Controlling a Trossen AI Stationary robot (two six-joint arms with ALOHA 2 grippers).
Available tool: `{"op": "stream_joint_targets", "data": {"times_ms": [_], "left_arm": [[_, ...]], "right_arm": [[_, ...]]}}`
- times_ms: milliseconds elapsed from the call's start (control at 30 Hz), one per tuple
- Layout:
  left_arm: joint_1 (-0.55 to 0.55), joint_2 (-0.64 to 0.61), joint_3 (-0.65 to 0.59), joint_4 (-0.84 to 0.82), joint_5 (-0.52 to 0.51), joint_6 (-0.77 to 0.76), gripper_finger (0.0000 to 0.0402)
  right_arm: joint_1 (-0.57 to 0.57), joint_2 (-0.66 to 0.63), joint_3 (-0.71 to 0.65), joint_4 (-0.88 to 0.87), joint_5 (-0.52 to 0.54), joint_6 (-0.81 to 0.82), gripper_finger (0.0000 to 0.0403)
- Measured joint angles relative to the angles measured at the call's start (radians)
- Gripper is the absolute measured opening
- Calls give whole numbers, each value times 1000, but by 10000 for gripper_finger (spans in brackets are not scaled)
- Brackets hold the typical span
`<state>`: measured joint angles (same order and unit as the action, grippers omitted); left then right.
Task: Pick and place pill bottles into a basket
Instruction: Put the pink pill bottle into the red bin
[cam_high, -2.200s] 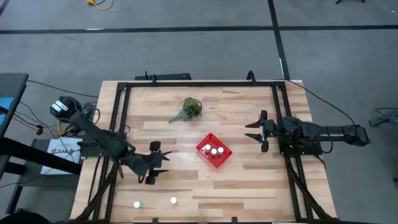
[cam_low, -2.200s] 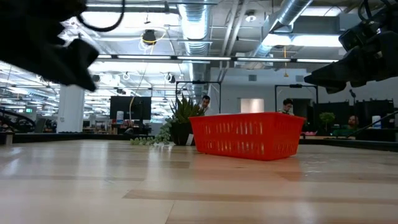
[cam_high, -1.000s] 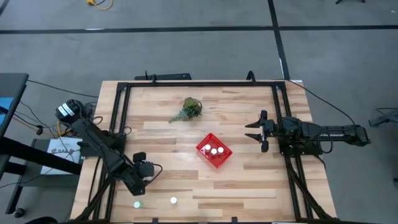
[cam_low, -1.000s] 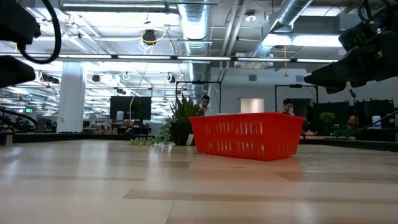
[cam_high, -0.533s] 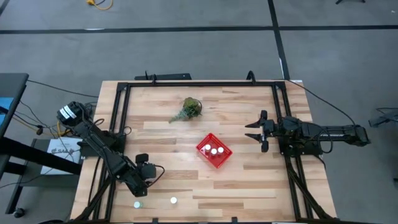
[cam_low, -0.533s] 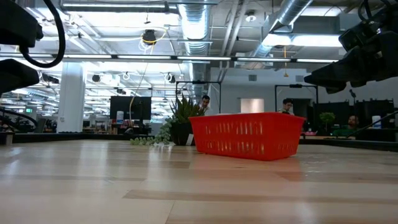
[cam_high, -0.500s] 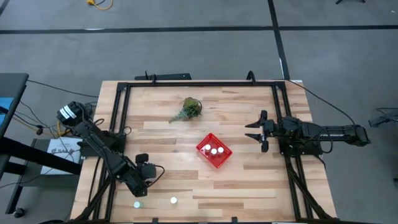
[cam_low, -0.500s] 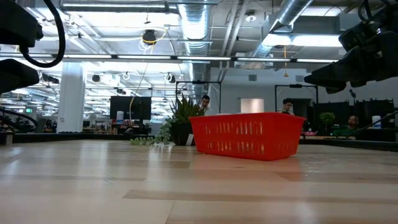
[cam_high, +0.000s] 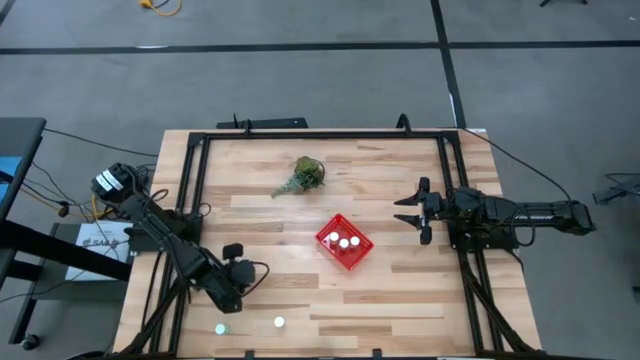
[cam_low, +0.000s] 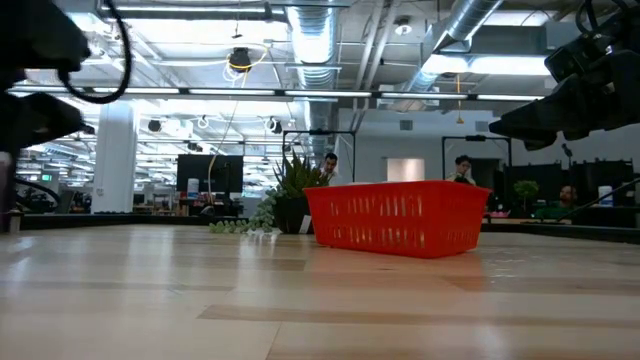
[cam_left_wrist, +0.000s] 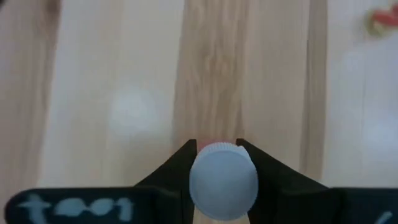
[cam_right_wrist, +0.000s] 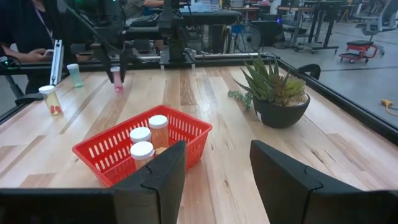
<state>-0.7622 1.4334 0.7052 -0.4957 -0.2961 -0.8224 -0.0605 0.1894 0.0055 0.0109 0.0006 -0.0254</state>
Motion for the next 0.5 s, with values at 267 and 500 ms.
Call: {"op": "stream_joint_targets", "data": {"times_ms": [267,500], "left_arm": [[132,0,0,194,-171,252,110],[284,-1,0,487,-209,569,83]], "right_arm": [[0,0,0,0,0,0,173],[0,0,0,0,0,0,173]]}}
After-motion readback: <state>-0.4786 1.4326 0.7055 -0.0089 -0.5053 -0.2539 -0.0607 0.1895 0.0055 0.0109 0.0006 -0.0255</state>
